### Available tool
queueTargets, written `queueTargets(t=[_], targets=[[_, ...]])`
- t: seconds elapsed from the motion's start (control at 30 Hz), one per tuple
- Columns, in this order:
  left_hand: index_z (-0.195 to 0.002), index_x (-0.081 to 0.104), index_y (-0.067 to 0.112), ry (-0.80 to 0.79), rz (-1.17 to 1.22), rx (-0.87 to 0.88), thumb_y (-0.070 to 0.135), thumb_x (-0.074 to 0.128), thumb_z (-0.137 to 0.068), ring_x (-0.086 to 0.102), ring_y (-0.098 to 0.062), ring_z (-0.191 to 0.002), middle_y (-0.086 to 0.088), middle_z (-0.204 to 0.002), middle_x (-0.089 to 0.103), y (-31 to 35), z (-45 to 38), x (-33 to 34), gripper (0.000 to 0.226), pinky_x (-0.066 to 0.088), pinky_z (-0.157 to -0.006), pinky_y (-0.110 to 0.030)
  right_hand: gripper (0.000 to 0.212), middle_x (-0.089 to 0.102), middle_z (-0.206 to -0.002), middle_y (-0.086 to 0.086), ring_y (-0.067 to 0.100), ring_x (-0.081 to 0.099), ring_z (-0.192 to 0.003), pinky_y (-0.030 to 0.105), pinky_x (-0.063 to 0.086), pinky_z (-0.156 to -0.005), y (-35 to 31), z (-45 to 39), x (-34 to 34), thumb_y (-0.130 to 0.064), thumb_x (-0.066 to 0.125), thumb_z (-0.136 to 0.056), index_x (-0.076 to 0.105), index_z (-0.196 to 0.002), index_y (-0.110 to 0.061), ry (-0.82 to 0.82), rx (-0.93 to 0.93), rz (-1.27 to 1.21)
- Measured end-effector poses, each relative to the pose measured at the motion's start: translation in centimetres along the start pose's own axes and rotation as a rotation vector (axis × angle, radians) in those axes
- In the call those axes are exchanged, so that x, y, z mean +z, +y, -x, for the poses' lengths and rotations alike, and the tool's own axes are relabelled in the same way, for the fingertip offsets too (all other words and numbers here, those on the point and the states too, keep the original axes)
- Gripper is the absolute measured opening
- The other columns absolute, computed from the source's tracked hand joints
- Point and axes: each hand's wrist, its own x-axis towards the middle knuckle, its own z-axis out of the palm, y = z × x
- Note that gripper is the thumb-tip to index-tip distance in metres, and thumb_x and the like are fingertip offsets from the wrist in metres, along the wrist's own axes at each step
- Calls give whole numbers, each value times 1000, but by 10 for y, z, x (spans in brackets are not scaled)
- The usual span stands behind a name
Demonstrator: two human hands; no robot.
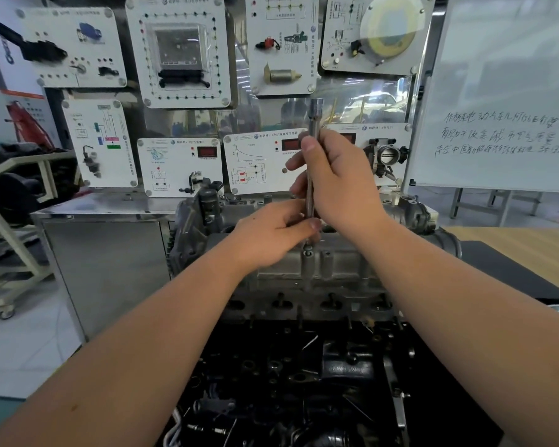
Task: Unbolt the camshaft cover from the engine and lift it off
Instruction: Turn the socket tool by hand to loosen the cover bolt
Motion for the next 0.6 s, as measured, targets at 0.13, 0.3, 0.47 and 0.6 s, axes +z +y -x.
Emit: queueTargets(t=[0.13,0.3,0.47,0.6], targets=[[-86,66,32,34,-23,30,59,58,-91,64,1,-70,19,-74,72,1,-1,1,28,54,-80,-44,24,70,-77,-7,14,56,-52,29,46,-52,1,3,6,-24,38,-108,58,-106,-9,17,14,-81],[-91,62,28,107,-127,-33,74,46,-70,63,-17,-72,5,-73,65,5,-2,5,53,53,-78,-51,19,66,-79,-4,6,56,-57,32,44,-61,-2,5,14,-38,52,-102,52,-112,-22,111,54,-198],[-90,62,22,116,-326,-50,70,46,-91,60,-12,-68,7,-72,63,2,-6,9,51,44,-66,-35,24,62,-68,-5,11,58,-54,32,51,-54,-8,-1,7,-25,47,-106,60,-88,-17,112,62,-208],[-101,64,25,65,-335,-87,76,34,-94,67,-11,-84,10,-90,74,5,-4,8,59,54,-84,-43,32,56,-61,-6,11,47,-50,34,43,-51,-5,-2,6,-26,38,-109,62,-94,-11,35,70,-263]])
